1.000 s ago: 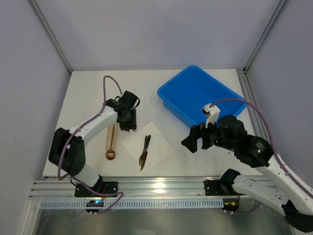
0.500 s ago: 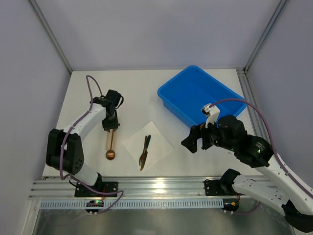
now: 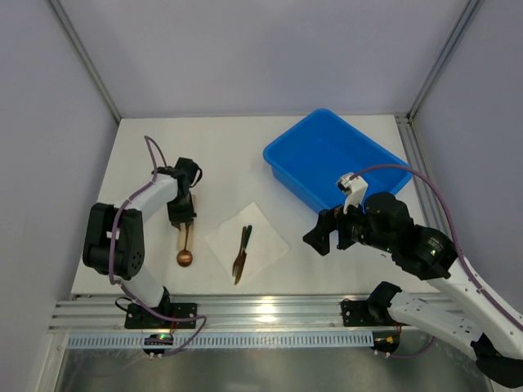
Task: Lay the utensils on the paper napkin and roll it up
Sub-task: Pick up the utensils from the container.
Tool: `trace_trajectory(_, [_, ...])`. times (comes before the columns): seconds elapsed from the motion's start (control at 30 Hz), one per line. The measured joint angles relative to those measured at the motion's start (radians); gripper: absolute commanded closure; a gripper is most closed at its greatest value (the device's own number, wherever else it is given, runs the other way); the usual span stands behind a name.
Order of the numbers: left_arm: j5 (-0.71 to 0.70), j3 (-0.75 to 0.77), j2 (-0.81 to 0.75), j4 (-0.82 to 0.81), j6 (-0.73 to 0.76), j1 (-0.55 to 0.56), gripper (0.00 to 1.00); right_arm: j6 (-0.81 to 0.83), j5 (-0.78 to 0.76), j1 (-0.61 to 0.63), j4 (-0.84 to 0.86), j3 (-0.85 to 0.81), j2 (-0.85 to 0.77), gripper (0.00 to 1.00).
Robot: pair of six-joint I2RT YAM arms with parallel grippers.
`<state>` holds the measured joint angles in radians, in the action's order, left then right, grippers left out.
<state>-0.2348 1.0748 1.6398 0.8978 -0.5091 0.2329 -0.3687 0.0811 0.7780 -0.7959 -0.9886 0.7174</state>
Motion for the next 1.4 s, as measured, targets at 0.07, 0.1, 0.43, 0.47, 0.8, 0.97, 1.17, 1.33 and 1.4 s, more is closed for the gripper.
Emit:
trace_trajectory(0.07, [0.014,-0.006,0.012,-0.013,0.002,-0.003,0.76,0.0,0.0,0.0,0.0,0.0,0.0,0.01])
trace_trajectory(0.1, [0.021,-0.011,0.014,-0.021,0.002,-0.003,0.76,0.0,0.0,0.0,0.0,0.0,0.0,0.0])
trace_trajectory(0.43, [0.042,-0.029,0.025,-0.055,0.004,-0.004,0.75,0.0,0.0,0.0,0.0,0.0,0.0,0.01])
trace_trajectory(0.47, [0.045,-0.032,0.03,-0.058,0.004,-0.003,0.75,0.0,0.0,0.0,0.0,0.0,0.0,0.01])
trace_trajectory(0.8, [0.047,-0.036,0.056,-0.072,0.005,-0.003,0.79,0.0,0.001,0.0,0.0,0.0,0.0,0.0])
trace_trajectory(0.97, [0.051,-0.035,0.066,-0.076,0.005,-0.004,0.81,0.0,0.0,0.0,0.0,0.0,0.0,0.01])
trace_trajectory(1.17, [0.051,-0.035,0.069,-0.076,0.011,-0.004,0.91,0.0,0.0,0.0,0.0,0.0,0.0,0.0])
trace_trajectory(1.33, [0.046,-0.035,0.069,-0.075,0.016,-0.003,1.0,0.0,0.0,0.0,0.0,0.0,-0.002,0.01])
trace_trajectory(1.4, [0.044,-0.035,0.069,-0.074,0.016,-0.003,1.0,0.0,0.0,0.0,0.0,0.0,-0.005,0.01])
